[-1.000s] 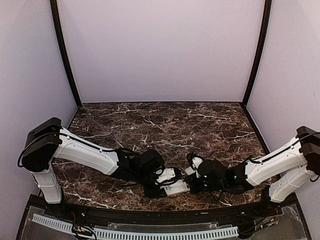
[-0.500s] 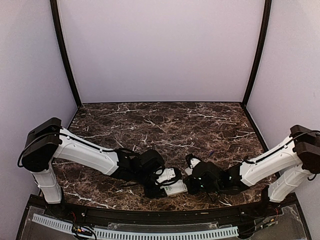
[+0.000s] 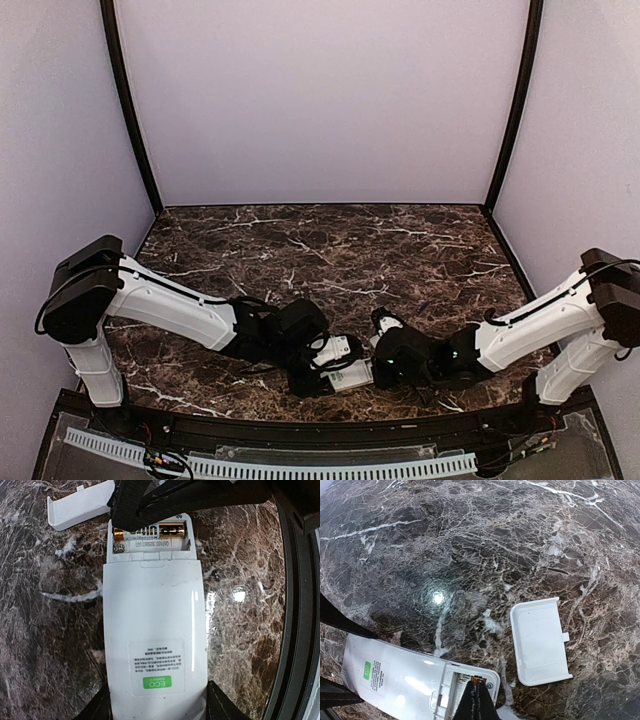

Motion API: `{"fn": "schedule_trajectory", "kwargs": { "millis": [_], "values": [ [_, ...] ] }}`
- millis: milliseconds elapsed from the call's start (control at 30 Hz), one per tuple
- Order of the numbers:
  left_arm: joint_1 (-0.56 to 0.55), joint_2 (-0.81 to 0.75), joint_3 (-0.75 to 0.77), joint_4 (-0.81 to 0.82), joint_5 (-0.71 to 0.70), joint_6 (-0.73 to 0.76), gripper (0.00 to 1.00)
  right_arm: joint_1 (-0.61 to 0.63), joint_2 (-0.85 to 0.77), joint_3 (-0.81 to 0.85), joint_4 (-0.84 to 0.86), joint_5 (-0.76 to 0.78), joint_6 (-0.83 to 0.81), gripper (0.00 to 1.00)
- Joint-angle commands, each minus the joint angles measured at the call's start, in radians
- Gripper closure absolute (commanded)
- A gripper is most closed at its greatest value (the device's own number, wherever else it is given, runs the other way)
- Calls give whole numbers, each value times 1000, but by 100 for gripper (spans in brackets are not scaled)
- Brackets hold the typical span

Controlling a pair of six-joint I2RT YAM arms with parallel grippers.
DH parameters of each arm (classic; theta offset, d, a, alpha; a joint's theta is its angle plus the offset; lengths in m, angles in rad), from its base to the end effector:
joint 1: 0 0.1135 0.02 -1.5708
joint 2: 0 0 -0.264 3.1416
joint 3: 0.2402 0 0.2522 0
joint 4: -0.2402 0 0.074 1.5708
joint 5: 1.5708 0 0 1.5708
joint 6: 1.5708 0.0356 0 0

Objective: Load the batteries into the remote control
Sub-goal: Load the battery into the battery compartment.

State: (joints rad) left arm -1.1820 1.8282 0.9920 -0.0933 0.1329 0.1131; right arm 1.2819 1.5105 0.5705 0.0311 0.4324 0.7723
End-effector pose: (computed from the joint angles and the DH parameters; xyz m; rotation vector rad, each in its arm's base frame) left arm 0.1326 -0.3361 0.1397 1.6103 2.0340 -0.5873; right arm 0.0890 0.2472 0.1307 -0.4309 2.3749 0.4342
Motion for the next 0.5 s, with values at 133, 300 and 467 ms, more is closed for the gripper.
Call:
{"fn": "schedule_trajectory", "kwargs": {
  "millis": [133,300,467],
  "values": [
    [-5,17,-49,-141,-13,-17,92,22,65,-8,-227,-11,20,98],
    [-5,16,-49,-141,-12,-16,92,21,56,21,-272,-12,18,92],
    [-5,17,-45,-146,-10,-12,92,20,48,53,-305,-17,27,91]
  ]
}}
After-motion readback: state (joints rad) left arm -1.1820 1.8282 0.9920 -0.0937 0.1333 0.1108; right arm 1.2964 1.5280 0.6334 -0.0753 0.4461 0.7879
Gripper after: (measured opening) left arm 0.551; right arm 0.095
